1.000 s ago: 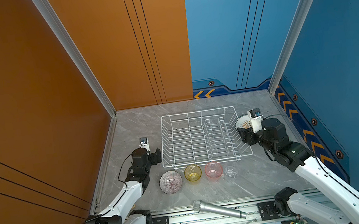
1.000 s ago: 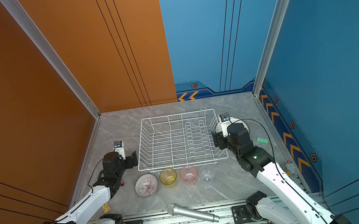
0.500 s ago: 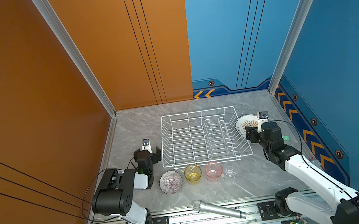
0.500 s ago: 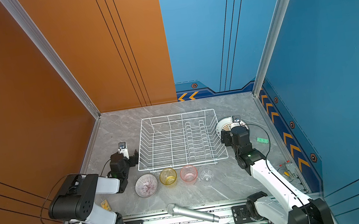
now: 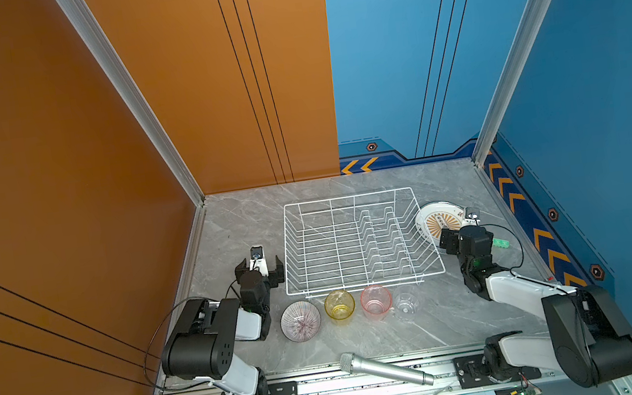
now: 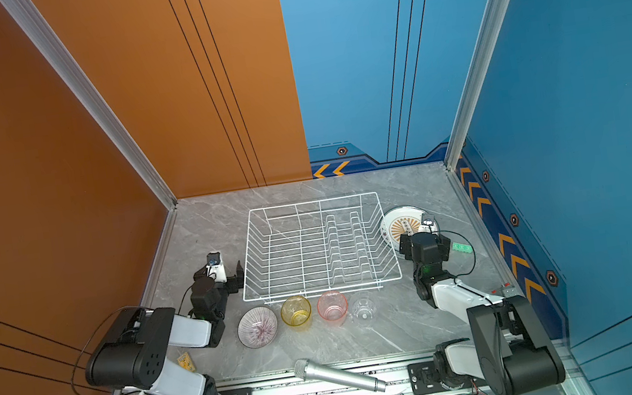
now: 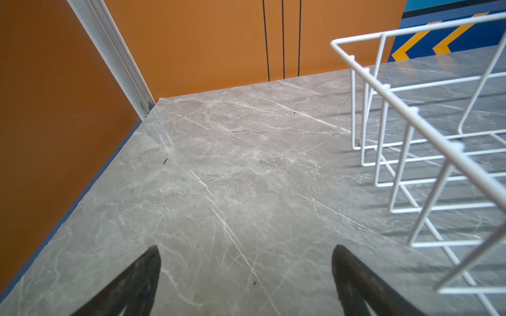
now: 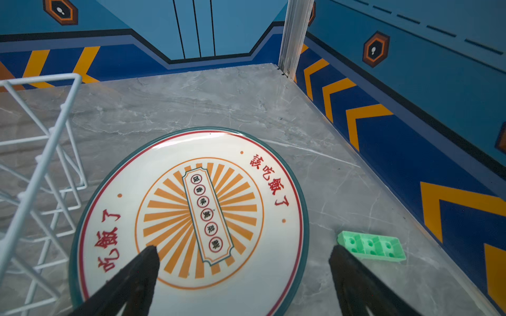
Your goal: Unload the mixed dishes from the dish rack
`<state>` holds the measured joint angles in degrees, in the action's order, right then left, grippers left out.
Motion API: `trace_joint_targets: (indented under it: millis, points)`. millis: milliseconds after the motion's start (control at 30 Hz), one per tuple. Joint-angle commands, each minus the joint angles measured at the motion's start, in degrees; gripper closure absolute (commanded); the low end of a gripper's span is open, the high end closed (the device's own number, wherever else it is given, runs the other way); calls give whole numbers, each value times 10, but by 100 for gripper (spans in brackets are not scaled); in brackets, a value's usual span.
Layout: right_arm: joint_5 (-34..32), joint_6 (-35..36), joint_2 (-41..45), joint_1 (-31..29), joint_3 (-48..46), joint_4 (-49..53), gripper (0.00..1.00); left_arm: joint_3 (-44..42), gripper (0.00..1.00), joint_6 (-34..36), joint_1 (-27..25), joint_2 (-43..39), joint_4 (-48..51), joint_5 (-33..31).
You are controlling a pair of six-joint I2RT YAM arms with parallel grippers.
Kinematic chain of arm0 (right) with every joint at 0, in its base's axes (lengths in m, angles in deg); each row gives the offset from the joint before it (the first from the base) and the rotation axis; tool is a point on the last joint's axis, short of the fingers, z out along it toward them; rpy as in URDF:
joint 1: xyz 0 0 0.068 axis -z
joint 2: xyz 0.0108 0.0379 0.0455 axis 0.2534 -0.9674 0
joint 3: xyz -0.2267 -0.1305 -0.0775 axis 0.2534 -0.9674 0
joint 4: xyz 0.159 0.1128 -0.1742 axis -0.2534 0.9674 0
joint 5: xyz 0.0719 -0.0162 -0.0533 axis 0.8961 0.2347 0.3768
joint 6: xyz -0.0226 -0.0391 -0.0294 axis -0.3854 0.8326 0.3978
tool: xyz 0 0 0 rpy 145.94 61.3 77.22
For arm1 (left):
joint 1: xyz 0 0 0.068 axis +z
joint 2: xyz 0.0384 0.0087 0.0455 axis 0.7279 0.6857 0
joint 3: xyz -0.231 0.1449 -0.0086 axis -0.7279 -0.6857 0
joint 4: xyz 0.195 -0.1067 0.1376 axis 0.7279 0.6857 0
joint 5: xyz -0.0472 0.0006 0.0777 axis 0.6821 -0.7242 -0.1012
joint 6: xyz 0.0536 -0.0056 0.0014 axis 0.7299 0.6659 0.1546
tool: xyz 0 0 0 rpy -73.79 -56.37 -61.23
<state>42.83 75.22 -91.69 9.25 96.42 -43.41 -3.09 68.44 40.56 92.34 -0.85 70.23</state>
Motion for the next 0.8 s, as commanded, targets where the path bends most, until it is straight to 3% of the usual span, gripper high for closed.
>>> trace_joint_targets:
  millis: [0,100,200,267,367,467,600,767]
  points:
    - [0,17,-36,9,-8,-94,5,56,2,-16,29,-8,92,49]
    - [11,31,-78,9,-8,-148,3,59,2,-29,45,-11,106,68]
    - [33,33,-120,11,-6,-174,2,26,2,-33,40,-11,43,53]
    - [47,34,-147,17,-22,-236,1,-12,2,-5,8,-4,-37,17]
    - [49,15,-136,30,-25,-222,0,-28,2,24,-24,23,-109,-34]
    - [45,17,-136,27,-21,-214,0,-15,2,17,-19,14,-75,-36]
    - [42,19,-139,25,-22,-221,0,62,2,-35,33,-15,116,16]
    - [39,23,-140,23,-20,-219,0,36,2,-52,51,-11,60,41]
